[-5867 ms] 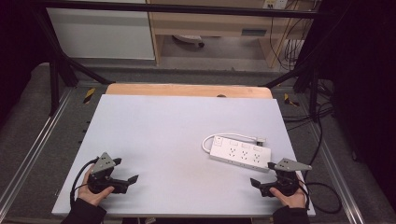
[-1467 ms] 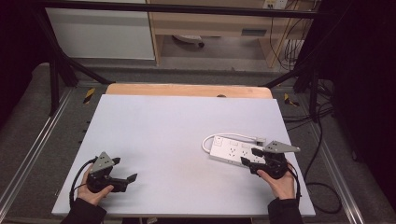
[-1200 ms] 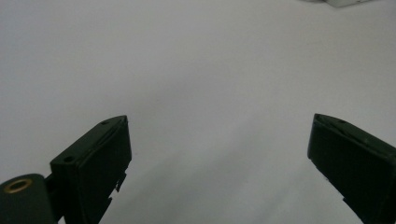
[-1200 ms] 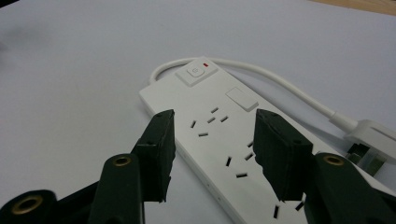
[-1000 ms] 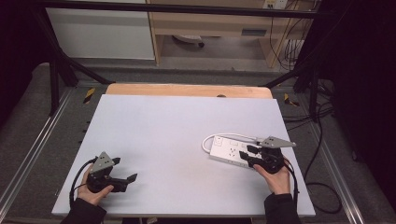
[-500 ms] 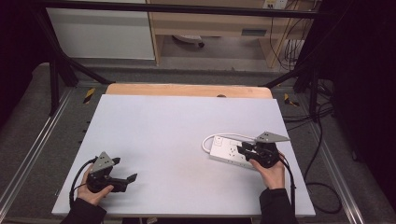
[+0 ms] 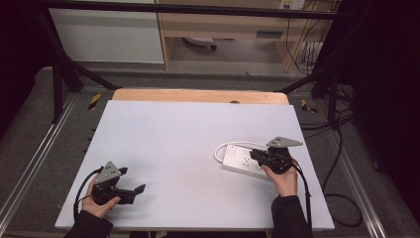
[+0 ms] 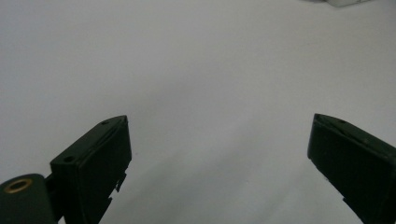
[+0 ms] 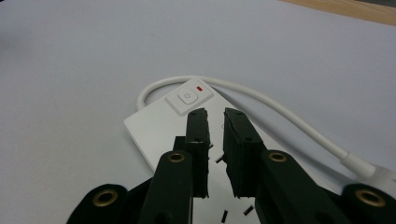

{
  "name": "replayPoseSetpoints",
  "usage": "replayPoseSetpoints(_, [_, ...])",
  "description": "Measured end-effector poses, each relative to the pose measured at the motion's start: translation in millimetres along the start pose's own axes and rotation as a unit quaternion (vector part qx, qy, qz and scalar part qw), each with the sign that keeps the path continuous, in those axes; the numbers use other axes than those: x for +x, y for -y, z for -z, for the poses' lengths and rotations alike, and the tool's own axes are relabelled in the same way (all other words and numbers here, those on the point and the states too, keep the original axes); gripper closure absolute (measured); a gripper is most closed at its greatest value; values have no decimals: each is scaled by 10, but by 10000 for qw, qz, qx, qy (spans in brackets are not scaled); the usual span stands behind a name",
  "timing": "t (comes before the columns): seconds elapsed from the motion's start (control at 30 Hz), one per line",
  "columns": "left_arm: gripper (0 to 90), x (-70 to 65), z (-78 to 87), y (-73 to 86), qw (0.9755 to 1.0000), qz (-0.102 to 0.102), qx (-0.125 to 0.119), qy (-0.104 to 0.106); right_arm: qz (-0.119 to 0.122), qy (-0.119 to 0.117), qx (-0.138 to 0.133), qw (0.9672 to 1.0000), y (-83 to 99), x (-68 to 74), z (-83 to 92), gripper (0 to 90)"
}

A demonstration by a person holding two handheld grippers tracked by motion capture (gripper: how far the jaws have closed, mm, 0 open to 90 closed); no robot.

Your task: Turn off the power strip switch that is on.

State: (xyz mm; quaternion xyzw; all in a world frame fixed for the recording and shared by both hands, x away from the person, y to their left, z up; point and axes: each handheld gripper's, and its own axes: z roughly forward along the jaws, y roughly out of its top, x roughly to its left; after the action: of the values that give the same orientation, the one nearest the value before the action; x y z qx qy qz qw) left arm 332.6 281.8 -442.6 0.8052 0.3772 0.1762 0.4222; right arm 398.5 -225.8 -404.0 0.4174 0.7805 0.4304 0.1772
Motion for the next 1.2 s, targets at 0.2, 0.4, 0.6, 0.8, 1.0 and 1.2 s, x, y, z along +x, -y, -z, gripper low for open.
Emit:
replayPoseSetpoints(0.2, [62,0,1,-1,10000,-3,-4,-2,-71,25,-4,10000,-3,-32,-37,864])
replayPoseSetpoints(0.4, [62,0,0,-1,10000,-6,0,-4,-107,32,43,9999,-8,-51,-92,897])
replayPoseSetpoints(0.6, [62,-1,0,-1,10000,-8,-1,1,-46,43,104,9999,-40,-44,-144,900])
replayPoseSetpoints(0.8, [62,2,2,0,10000,-1,-5,-1,-87,69,138,9998,-74,-53,-198,900])
replayPoseSetpoints(1.0, [62,2,1,0,10000,-2,-4,0,-120,113,148,9998,-79,-79,-252,900])
replayPoseSetpoints(1.2, [62,2,-1,1,10000,-5,-1,0,-143,175,211,9995,-66,-115,-297,900])
